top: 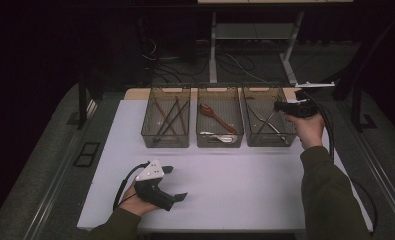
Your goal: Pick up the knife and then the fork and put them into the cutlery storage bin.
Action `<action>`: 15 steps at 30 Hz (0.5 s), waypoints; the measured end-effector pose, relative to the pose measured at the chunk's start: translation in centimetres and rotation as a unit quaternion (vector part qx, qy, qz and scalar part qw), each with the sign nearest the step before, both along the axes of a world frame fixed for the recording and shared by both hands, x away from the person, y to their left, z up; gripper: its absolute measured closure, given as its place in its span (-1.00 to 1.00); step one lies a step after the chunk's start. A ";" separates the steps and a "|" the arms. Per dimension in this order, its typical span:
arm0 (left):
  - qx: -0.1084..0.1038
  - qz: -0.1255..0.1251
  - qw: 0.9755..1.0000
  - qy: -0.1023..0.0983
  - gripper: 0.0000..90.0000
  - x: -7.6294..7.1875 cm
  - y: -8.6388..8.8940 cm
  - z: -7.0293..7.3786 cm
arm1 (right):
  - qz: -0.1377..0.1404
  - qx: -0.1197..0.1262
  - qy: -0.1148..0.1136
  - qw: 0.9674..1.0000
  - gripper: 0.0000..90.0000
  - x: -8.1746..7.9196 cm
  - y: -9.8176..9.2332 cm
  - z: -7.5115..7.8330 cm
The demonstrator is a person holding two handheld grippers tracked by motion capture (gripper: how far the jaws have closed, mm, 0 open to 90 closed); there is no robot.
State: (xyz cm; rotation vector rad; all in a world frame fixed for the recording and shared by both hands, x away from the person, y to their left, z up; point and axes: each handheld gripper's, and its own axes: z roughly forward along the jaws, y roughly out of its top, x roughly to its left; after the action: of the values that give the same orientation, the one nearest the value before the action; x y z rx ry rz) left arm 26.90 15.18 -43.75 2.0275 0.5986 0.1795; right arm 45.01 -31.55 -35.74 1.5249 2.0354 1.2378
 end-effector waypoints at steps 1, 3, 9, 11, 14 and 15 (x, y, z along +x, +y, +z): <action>0.001 0.000 1.000 0.000 -1.00 0.0 0.0 0.0 | -0.002 -0.004 0.000 1.000 0.91 0.1 0.0 -0.1; 0.001 0.000 1.000 -0.002 -1.00 0.0 0.0 0.0 | -0.006 -0.012 0.003 1.000 0.89 0.4 0.0 -0.5; 0.003 0.000 1.000 -0.003 -1.00 0.1 0.0 0.0 | -0.022 -0.019 0.018 0.999 0.84 1.3 -0.4 -1.9; 0.003 -0.001 1.000 -0.003 -1.00 0.1 -0.1 0.0 | -0.026 -0.022 0.022 0.999 0.82 1.6 -0.6 -2.3; 0.004 -0.001 1.000 -0.003 -1.00 0.1 -0.1 0.0 | -0.028 -0.027 0.029 0.999 0.79 2.0 -0.6 -2.8; 0.003 -0.001 1.000 -0.003 -1.00 0.1 -0.1 0.0 | -0.029 -0.032 0.031 0.999 0.77 2.1 -0.6 -2.9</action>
State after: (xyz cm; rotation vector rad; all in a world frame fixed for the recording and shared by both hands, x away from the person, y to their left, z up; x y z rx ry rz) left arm 26.98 15.10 -43.78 2.0325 0.5933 0.1865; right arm 47.15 -32.14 -38.66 1.5987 2.0340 1.1066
